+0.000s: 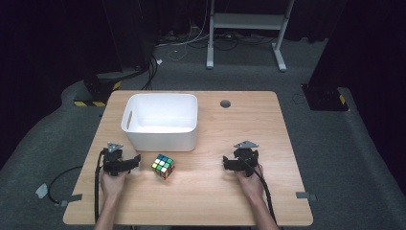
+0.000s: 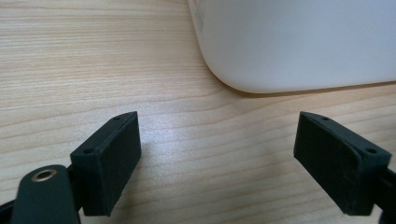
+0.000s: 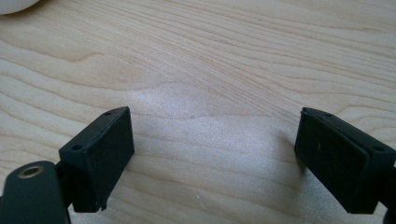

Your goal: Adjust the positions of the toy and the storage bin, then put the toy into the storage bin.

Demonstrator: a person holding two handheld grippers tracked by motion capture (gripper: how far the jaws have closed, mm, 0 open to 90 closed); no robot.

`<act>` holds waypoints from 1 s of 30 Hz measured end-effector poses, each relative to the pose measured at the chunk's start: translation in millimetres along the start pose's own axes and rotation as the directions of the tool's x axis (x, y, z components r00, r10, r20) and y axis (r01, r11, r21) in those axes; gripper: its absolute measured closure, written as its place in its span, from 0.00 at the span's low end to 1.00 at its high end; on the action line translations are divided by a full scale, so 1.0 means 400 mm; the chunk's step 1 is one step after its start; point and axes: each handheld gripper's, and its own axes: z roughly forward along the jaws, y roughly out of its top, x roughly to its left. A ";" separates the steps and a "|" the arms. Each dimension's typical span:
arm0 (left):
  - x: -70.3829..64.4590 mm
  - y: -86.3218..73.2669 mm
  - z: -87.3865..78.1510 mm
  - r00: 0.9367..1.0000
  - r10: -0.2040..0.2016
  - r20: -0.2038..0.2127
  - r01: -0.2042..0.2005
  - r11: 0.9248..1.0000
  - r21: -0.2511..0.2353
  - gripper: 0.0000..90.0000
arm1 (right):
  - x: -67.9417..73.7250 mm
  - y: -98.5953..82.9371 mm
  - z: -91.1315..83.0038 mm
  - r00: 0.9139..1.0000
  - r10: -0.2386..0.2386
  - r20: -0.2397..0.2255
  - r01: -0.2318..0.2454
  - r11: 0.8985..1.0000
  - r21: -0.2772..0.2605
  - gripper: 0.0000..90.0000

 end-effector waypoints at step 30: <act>-0.043 -0.003 -0.045 0.995 0.030 0.091 -0.028 0.999 -0.022 0.16 | 0.001 -0.002 -0.002 1.000 -0.003 0.002 0.003 1.000 -0.002 0.14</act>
